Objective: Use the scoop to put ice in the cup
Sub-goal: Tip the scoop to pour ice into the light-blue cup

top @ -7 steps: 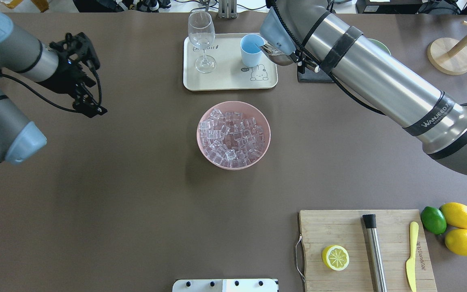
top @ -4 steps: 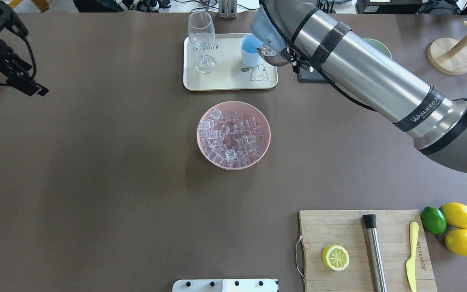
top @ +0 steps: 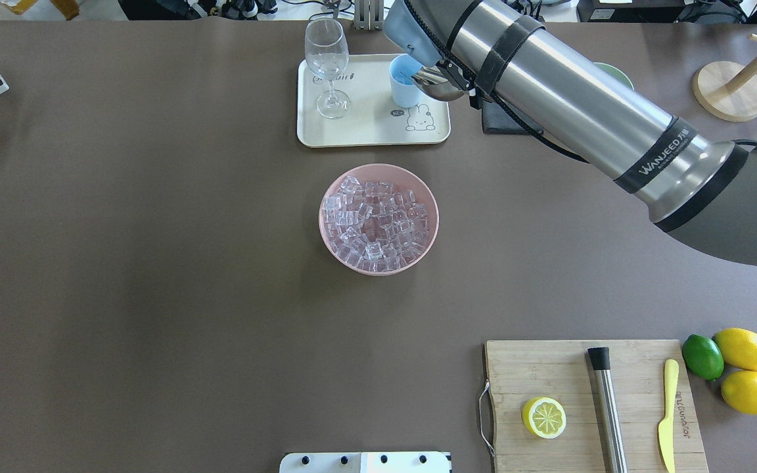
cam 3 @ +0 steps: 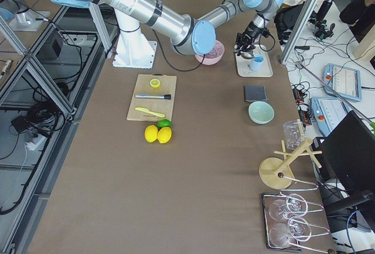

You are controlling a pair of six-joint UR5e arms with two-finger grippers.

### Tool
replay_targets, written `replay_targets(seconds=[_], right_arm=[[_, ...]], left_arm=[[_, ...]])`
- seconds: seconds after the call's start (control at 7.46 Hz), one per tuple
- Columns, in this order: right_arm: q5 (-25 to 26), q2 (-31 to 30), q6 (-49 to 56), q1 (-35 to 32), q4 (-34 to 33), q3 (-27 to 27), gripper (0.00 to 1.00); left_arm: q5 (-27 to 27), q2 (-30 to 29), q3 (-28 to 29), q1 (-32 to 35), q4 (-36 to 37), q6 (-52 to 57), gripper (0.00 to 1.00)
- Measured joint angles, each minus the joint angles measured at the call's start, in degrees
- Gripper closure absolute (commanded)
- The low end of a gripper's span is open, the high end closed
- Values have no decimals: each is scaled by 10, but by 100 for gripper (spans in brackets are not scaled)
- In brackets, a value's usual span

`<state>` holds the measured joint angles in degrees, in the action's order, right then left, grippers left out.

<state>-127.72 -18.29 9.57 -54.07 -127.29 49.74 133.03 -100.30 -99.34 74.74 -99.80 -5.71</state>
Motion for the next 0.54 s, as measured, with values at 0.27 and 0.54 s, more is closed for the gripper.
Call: replay_targets(seconds=[0.27, 0.54], right_arm=[[11, 16, 11, 0, -1, -23, 100], [15, 11, 16, -1, 0, -9, 100]], left_arm=[[4, 28, 0, 53, 51, -36, 2], [29, 70, 3, 108, 73, -39, 2]])
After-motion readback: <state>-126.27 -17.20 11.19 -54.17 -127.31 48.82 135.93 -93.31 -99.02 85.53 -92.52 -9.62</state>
